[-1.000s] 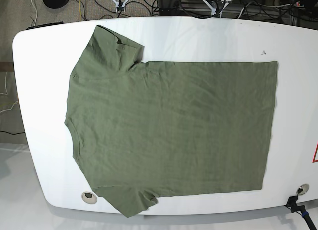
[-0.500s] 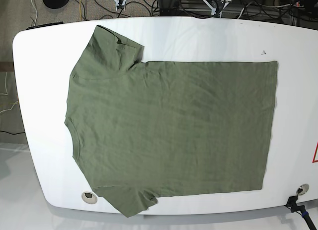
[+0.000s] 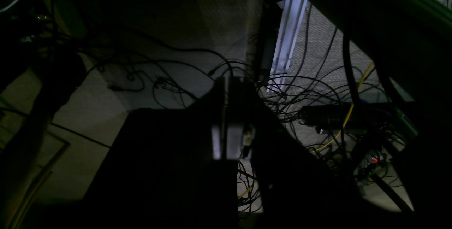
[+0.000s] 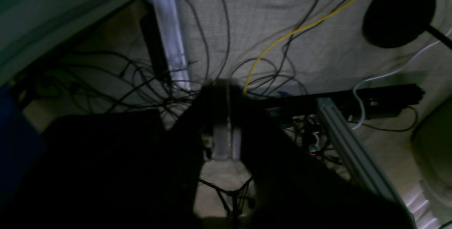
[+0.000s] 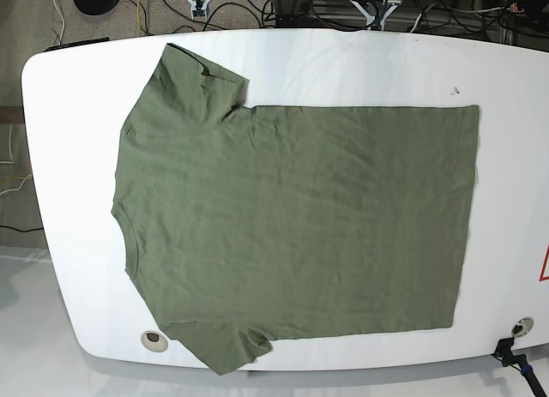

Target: Fold the T-shirt properly

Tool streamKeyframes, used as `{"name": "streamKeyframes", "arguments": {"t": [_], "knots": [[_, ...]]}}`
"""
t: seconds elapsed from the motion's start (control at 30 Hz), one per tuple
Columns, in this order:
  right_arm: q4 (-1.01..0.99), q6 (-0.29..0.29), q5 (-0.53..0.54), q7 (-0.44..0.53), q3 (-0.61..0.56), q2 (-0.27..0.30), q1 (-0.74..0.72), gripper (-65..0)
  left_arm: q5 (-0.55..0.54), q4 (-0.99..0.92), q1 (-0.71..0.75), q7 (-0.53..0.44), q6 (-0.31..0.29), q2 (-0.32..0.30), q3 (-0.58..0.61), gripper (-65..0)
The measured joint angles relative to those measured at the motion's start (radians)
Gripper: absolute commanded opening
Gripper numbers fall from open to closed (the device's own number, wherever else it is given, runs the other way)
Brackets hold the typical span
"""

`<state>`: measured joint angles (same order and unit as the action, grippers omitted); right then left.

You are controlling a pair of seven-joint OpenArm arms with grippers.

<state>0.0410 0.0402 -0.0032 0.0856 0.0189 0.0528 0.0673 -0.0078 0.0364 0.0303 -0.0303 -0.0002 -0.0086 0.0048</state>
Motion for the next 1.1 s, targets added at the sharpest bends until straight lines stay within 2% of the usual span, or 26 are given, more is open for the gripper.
{"name": "streamKeyframes", "arguments": {"t": [0.27, 1.1], "knots": [[-0.001, 0.000, 0.000, 0.000, 0.000, 0.014, 0.000, -65.0, 0.000, -0.003, 0.000, 0.008, 0.000, 0.000, 0.000, -65.0], [0.015, -0.004, 0.003, 0.008, 0.006, 0.008, -0.003, -64.9, -0.004, 0.001, 0.003, 0.018, 0.000, 0.003, -0.003, -65.0]]}}
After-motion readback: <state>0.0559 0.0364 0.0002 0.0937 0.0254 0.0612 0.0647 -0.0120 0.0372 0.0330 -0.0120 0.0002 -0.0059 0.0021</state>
